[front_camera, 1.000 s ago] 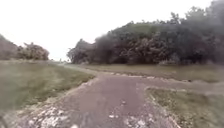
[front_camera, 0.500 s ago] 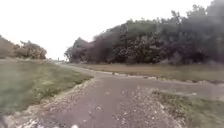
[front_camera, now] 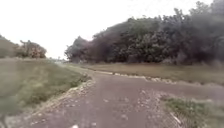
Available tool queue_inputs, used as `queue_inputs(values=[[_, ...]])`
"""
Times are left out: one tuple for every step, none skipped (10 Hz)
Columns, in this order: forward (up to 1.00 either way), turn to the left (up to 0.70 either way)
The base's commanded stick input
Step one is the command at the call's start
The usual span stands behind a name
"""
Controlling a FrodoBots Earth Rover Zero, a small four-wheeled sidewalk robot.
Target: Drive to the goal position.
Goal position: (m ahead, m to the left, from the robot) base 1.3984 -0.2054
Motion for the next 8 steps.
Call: queue_inputs(values=[[0.85,0.01],[0.85,0.01],[0.85,0.01],[0.85,0.01],[0.85,0.01],[0.85,0.01],[0.85,0.01],[0.85,0.01]])
